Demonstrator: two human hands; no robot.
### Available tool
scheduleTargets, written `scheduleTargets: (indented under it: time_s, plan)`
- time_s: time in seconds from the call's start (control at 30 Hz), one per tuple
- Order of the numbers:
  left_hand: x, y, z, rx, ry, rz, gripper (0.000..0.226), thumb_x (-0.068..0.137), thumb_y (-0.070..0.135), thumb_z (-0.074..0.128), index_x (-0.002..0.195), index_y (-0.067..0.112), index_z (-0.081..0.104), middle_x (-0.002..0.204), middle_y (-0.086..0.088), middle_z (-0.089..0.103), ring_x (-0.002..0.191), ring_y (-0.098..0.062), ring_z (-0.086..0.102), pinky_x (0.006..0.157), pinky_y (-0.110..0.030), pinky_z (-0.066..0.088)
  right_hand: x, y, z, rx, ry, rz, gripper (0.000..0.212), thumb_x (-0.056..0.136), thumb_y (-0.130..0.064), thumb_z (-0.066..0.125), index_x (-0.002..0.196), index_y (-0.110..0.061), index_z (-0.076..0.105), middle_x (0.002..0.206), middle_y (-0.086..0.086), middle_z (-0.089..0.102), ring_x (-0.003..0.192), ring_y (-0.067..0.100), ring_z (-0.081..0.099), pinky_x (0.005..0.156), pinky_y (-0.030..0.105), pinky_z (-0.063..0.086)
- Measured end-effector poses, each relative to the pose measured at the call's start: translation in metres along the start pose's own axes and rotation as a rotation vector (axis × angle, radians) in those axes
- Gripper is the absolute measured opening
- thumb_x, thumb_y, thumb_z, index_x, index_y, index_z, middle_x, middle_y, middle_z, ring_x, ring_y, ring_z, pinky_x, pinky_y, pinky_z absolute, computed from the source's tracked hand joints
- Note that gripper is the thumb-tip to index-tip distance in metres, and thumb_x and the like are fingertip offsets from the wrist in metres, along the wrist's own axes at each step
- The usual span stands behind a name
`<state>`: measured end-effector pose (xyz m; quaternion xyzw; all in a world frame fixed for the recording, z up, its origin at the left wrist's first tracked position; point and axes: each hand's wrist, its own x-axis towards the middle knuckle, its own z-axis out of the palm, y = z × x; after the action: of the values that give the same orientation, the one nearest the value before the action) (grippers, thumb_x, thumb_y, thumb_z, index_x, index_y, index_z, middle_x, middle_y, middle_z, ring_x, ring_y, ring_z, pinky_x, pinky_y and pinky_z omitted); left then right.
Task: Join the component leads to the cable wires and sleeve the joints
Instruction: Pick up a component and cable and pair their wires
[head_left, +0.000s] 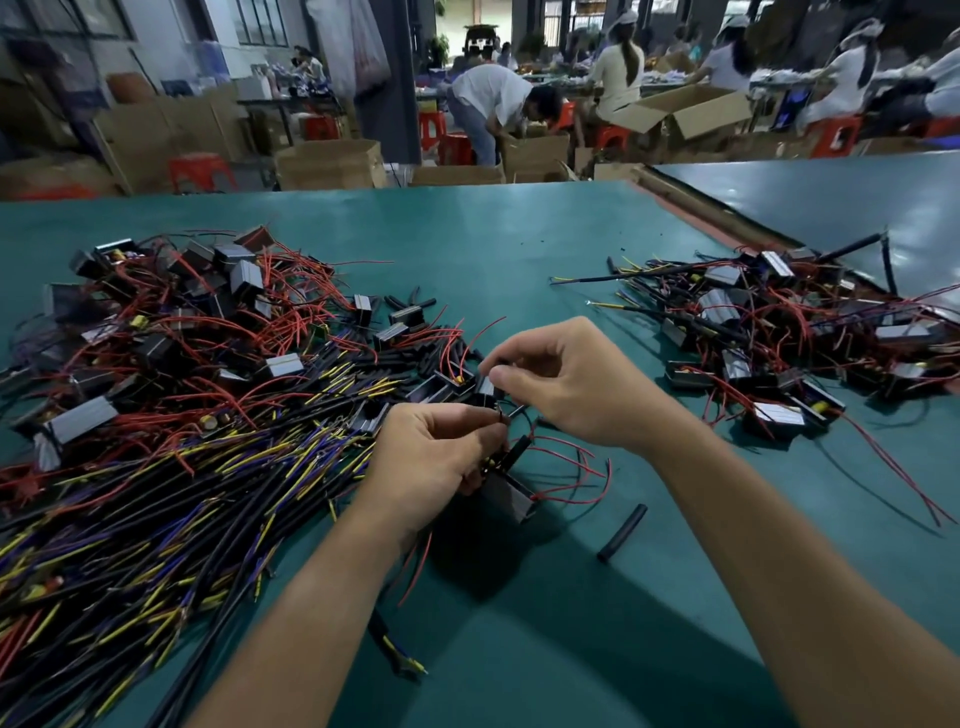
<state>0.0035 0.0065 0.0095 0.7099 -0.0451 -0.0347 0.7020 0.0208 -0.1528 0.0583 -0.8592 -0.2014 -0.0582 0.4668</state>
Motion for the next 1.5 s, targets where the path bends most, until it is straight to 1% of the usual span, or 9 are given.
scheduleTargets:
  time_s: [0.17, 0.4, 0.53, 0.6, 0.87, 1.1, 1.2, 1.33, 1.5]
  plan:
    - [0.0009, -0.0008, -0.0001, -0.002, -0.007, 0.017, 0.013, 0.082, 0.001, 0.072, 0.076, 0.012, 0.075, 0.066, -0.013, 0.068, 0.039, -0.009, 0.045, 0.041, -0.020, 0.039, -0.0004, -0.0007, -0.0034, -0.184, -0.016, -0.046, 0.013, 0.091, -0.015, 0.065, 0.087, -0.015, 0.077, 0.055, -0.010, 0.055, 0.046, 0.003, 0.042, 0.050, 0.012, 0.032]
    - [-0.0003, -0.0017, -0.0002, 0.045, -0.005, 0.025, 0.011, 0.081, 0.003, 0.074, 0.076, 0.013, 0.075, 0.066, -0.014, 0.069, 0.038, -0.009, 0.046, 0.041, -0.019, 0.040, 0.0010, 0.0034, -0.0035, -0.070, 0.069, -0.028, 0.011, 0.089, -0.013, 0.067, 0.083, -0.013, 0.077, 0.057, -0.013, 0.058, 0.050, 0.000, 0.046, 0.054, 0.013, 0.036]
    - [0.0003, 0.0000, -0.0002, 0.046, 0.002, 0.030, 0.008, 0.081, 0.002, 0.073, 0.078, 0.009, 0.075, 0.066, -0.017, 0.065, 0.038, -0.009, 0.044, 0.042, -0.019, 0.039, 0.0004, 0.0027, -0.0020, -0.115, -0.028, -0.036, 0.011, 0.089, -0.012, 0.067, 0.084, -0.012, 0.077, 0.059, -0.006, 0.061, 0.050, 0.001, 0.043, 0.053, 0.013, 0.034]
    - [-0.0002, 0.0000, 0.0003, 0.045, -0.001, 0.028, 0.008, 0.080, 0.001, 0.073, 0.078, 0.009, 0.074, 0.069, -0.021, 0.065, 0.039, -0.010, 0.044, 0.042, -0.019, 0.039, -0.0004, 0.0033, -0.0015, -0.115, -0.048, -0.021, 0.011, 0.089, -0.011, 0.067, 0.084, -0.011, 0.077, 0.052, -0.012, 0.054, 0.047, 0.002, 0.041, 0.050, 0.011, 0.031]
    - [0.0006, -0.0006, 0.0000, 0.071, -0.019, 0.041, 0.006, 0.082, 0.001, 0.071, 0.077, 0.004, 0.070, 0.067, -0.018, 0.064, 0.038, -0.009, 0.046, 0.041, -0.018, 0.040, -0.0004, 0.0037, -0.0045, -0.126, -0.061, 0.003, 0.011, 0.087, -0.013, 0.067, 0.082, -0.013, 0.077, 0.054, -0.009, 0.054, 0.049, 0.002, 0.039, 0.053, 0.017, 0.034]
    - [-0.0012, 0.0006, -0.0013, 0.058, -0.074, 0.030, 0.013, 0.080, -0.006, 0.071, 0.075, 0.005, 0.066, 0.056, -0.008, 0.061, 0.037, -0.010, 0.048, 0.043, -0.020, 0.044, -0.0035, 0.0013, -0.0021, -0.207, -0.087, 0.012, 0.011, 0.086, -0.016, 0.067, 0.080, -0.017, 0.076, 0.050, -0.014, 0.054, 0.048, 0.001, 0.043, 0.051, 0.010, 0.033]
    - [-0.0023, 0.0021, -0.0037, 0.073, -0.099, 0.028, 0.016, 0.076, -0.010, 0.073, 0.077, 0.003, 0.064, 0.051, 0.001, 0.060, 0.039, -0.008, 0.049, 0.044, -0.020, 0.044, -0.0026, 0.0008, -0.0048, -0.194, -0.110, 0.009, 0.010, 0.087, -0.015, 0.068, 0.081, -0.016, 0.077, 0.053, -0.009, 0.057, 0.049, 0.002, 0.042, 0.052, 0.015, 0.035]
    - [-0.0032, 0.0016, -0.0023, 0.086, -0.093, 0.026, 0.021, 0.072, -0.014, 0.074, 0.084, -0.002, 0.062, 0.055, 0.001, 0.061, 0.040, -0.008, 0.049, 0.044, -0.020, 0.044, -0.0038, 0.0020, -0.0048, -0.176, -0.157, 0.019, 0.010, 0.085, -0.015, 0.070, 0.078, -0.018, 0.077, 0.067, 0.013, 0.066, 0.055, 0.013, 0.047, 0.058, 0.029, 0.042]
    - [-0.0005, 0.0011, -0.0022, 0.098, -0.075, 0.016, 0.026, 0.072, -0.013, 0.075, 0.082, 0.004, 0.059, 0.057, 0.000, 0.061, 0.041, -0.010, 0.051, 0.045, -0.021, 0.046, -0.0019, 0.0018, 0.0013, -0.270, -0.124, -0.009, 0.006, 0.080, -0.019, 0.076, 0.084, -0.023, 0.076, 0.064, -0.006, 0.069, 0.055, 0.002, 0.056, 0.057, 0.016, 0.043]
